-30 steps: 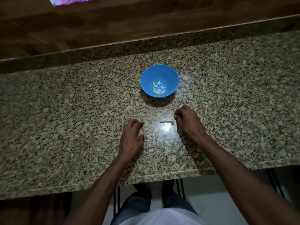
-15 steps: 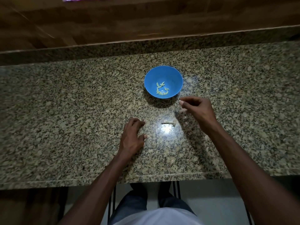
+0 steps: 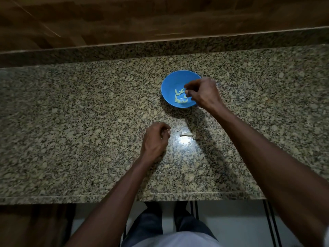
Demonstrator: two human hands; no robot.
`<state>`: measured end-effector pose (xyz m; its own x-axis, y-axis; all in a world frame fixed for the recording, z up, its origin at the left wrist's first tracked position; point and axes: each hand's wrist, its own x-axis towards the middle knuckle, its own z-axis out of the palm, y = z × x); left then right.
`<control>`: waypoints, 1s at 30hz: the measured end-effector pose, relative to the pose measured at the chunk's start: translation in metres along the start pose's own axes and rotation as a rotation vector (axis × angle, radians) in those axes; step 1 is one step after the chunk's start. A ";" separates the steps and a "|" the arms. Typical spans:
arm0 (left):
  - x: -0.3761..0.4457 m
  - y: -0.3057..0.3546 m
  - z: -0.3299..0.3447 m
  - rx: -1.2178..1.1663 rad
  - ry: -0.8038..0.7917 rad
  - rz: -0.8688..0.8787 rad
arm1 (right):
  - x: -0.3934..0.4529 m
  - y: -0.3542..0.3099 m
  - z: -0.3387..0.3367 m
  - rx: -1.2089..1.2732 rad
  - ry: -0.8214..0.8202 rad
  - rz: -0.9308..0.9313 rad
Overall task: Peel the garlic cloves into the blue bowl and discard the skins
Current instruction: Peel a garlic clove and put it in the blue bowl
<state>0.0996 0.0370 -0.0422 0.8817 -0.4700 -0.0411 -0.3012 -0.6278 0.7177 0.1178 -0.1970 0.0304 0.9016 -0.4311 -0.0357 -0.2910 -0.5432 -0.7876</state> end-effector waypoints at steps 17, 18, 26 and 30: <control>0.010 0.021 0.019 -0.254 -0.050 -0.174 | -0.129 0.035 -0.006 0.452 -0.052 0.256; 0.005 0.023 0.015 -0.356 -0.040 -0.230 | -0.134 0.037 0.002 0.460 -0.091 0.272; -0.026 0.021 0.008 -0.519 -0.071 -0.245 | -0.152 0.037 0.049 0.554 -0.224 0.311; -0.036 0.025 0.008 -0.597 -0.084 -0.281 | -0.161 0.038 0.053 0.673 -0.160 0.343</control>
<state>0.0572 0.0334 -0.0284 0.8588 -0.4005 -0.3193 0.2102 -0.2930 0.9327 -0.0214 -0.1106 -0.0264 0.8466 -0.3588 -0.3931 -0.3509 0.1791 -0.9191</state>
